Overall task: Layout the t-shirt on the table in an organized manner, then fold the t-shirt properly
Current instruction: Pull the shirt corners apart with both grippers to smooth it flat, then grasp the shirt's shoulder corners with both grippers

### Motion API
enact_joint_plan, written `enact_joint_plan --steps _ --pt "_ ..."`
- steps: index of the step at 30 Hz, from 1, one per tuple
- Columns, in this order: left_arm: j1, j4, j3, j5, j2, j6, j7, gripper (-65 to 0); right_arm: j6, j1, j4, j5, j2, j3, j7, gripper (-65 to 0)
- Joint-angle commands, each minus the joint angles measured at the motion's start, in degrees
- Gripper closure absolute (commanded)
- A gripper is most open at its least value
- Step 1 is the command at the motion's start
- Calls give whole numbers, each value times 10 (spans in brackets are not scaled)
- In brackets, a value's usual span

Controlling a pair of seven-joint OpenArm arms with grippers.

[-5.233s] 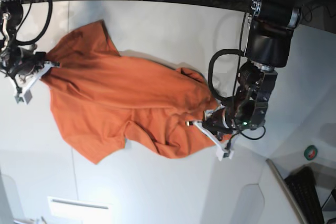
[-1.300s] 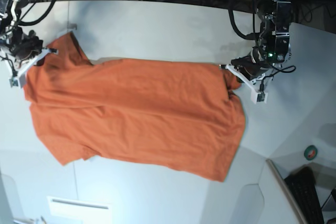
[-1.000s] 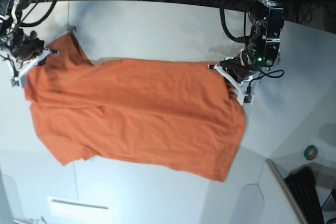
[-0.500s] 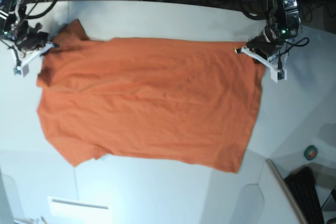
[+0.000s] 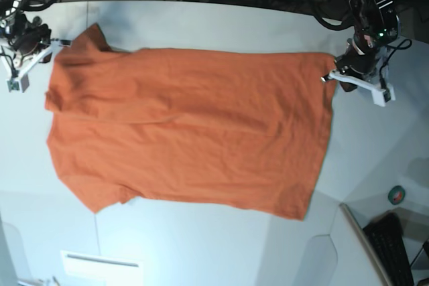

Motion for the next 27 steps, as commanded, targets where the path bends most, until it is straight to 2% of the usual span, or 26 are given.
enact_joint_plan --steps 1,5,7,8,11,13,15,16,17,21,25,27 --pt "7 11 -21 -34 -6 0 -8 0 1 3 11 1 4 6 8 0" --pt "35 4 -52 -152 -15 0 -8 0 2 12 12 1 -44 36 8 0" --pt "45 -7 -48 -175 -24 -1 -8 0 31 19 12 1 -66 61 8 0" --pt "48 -16 -45 -179 -27 -4 -8 -28 53 21 12 1 -76 72 8 0" --pt "49 -49 -49 -184 -30 -39 -8 -270 134 27 12 1 -97 103 4 0" --pt "49 -76 -51 -184 -30 -43 -8 -429 174 28 12 1 -99 121 3 -165" --pt "49 -91 -51 -184 -30 -44 -8 -525 196 28 12 1 -99 133 3 -308" --pt "49 -98 -51 -185 -29 -44 -8 -548 205 28 12 1 -99 141 3 -362" --pt "48 -105 -48 -185 -28 -44 -8 -553 211 28 12 1 -99 147 3 -387" --pt "31 -131 -45 -185 -26 -44 -8 -555 211 32 1 1 -100 185 6 -372" --pt "8 -157 -44 -185 -26 -44 -8 -555 211 61 -69 1 -102 249 3 -372" --pt "0 -164 -33 -185 -28 -44 -8 -555 211 69 -111 1 -99 253 3 -374"
